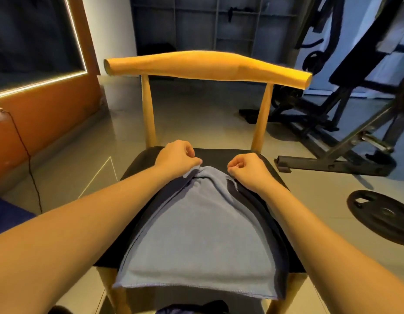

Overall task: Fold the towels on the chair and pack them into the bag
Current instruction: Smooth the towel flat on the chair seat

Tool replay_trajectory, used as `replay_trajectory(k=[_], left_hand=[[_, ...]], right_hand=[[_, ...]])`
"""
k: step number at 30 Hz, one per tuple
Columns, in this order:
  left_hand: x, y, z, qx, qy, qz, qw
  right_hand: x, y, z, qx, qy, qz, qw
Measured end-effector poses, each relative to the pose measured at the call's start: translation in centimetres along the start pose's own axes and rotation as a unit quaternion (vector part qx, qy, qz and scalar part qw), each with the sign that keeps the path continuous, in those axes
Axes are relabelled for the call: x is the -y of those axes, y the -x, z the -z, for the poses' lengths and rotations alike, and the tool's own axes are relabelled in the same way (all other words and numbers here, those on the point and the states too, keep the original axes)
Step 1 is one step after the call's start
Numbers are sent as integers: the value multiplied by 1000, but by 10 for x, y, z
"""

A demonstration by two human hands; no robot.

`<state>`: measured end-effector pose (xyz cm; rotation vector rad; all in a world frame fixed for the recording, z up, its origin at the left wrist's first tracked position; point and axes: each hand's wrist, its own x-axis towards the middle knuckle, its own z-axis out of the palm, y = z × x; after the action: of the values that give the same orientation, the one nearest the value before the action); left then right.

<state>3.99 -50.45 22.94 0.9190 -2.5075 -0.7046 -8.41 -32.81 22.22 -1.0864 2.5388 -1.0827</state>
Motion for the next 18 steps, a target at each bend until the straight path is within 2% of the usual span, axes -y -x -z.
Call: replay_trajectory(k=[4,7,10,13,15,18], left_hand=[[-6,-18,-12,54,-61,27,996],[0,-23,-13,76,-47,48,995],[7,-25,-5,42,25,64,997],[16,-24,4,37,97,100,990],[23,-21,9,42,182,146,972],[32,-18,15,42,305,226,924]], right_hand=[[5,-26,-15,22,0,-9,1000],[12,-36,-24,61,-4,-7,998],[18,-41,-33,104,5,-1,995],[21,-42,-29,109,-21,-19,994],[20,-38,-19,103,-72,-45,991],[13,-30,-6,93,-133,-86,983]])
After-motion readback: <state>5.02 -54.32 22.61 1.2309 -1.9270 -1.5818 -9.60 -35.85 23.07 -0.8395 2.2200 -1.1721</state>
